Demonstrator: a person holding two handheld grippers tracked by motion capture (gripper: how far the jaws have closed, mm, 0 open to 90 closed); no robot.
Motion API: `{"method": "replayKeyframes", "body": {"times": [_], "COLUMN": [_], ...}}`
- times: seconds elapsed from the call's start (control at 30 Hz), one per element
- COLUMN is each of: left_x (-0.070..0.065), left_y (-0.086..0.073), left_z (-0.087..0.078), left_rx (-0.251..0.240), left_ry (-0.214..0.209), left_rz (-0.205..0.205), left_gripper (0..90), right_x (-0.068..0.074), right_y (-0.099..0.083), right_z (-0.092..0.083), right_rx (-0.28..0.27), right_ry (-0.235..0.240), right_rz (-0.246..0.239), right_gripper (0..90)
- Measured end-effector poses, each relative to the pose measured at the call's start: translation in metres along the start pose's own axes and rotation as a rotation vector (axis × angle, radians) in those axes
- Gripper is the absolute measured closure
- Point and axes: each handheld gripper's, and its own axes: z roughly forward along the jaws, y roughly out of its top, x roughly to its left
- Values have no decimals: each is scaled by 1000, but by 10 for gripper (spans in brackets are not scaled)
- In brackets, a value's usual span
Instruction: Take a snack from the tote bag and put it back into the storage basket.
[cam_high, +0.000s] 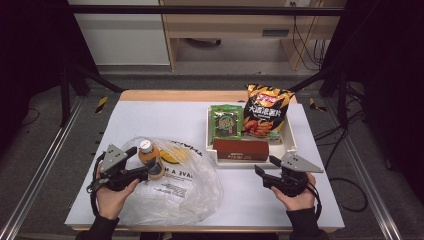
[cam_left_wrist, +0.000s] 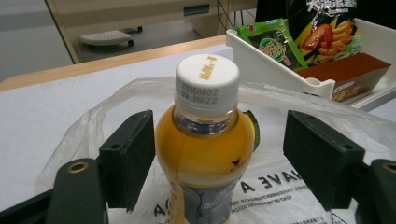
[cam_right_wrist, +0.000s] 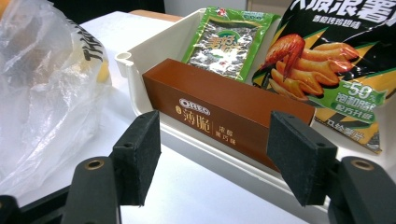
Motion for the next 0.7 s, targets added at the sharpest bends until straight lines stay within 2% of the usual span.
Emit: {"method": "replayKeyframes", "body": {"times": [0.23,0.37,0.53,0.7], "left_x": [6,9,9,8], "left_y": [-6,-11,-12,-11], "left_z": [15,22,26,28], "left_rx": [40,53,45,48], "left_ry": [13,-3,-18,-12], "left_rz": [-19,-27,-28,-21], "left_gripper": [247,260,282,296], "right_x": [1,1,2,4], "right_y": [-6,-8,-8,-8], "right_z": [-5,-5,-2,0], "right_rx": [12,13,14,16], "right_ry": [-10,-6,16,31], "right_rz": [0,3,-10,-13], "right_gripper": [353,353,353,351]}}
